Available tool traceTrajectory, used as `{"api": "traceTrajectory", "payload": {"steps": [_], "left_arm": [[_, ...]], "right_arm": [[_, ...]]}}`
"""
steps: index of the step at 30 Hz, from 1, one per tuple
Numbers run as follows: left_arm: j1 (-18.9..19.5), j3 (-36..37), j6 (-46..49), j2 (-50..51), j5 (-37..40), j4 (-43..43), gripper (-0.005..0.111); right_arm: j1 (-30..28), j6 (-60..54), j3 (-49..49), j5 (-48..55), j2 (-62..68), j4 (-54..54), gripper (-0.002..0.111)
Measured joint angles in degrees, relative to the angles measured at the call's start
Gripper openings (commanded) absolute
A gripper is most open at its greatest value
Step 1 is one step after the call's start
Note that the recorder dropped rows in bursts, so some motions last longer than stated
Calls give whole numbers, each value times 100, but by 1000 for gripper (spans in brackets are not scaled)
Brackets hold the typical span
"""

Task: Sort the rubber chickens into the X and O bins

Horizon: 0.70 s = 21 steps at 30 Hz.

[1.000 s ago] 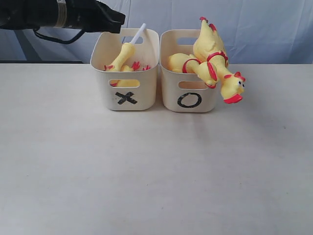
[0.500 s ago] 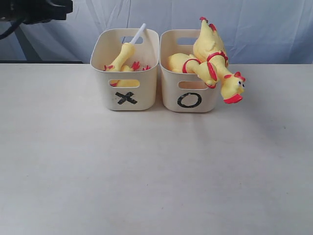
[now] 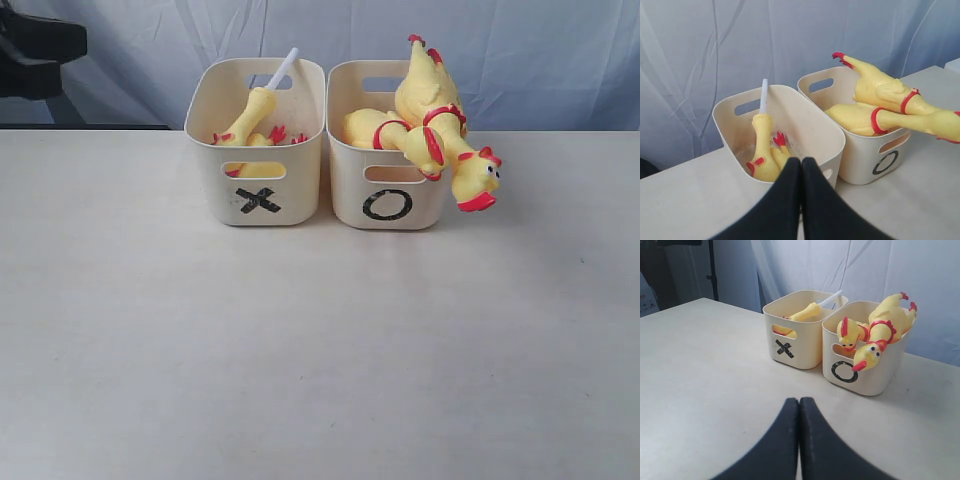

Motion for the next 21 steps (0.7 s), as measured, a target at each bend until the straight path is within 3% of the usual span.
{"api": "traceTrajectory", "payload": {"steps": [21], "left_arm": [[0,1754,-115,-3470,222,25,0]], "right_arm": [[0,0,0,0,0,0,-1]]}}
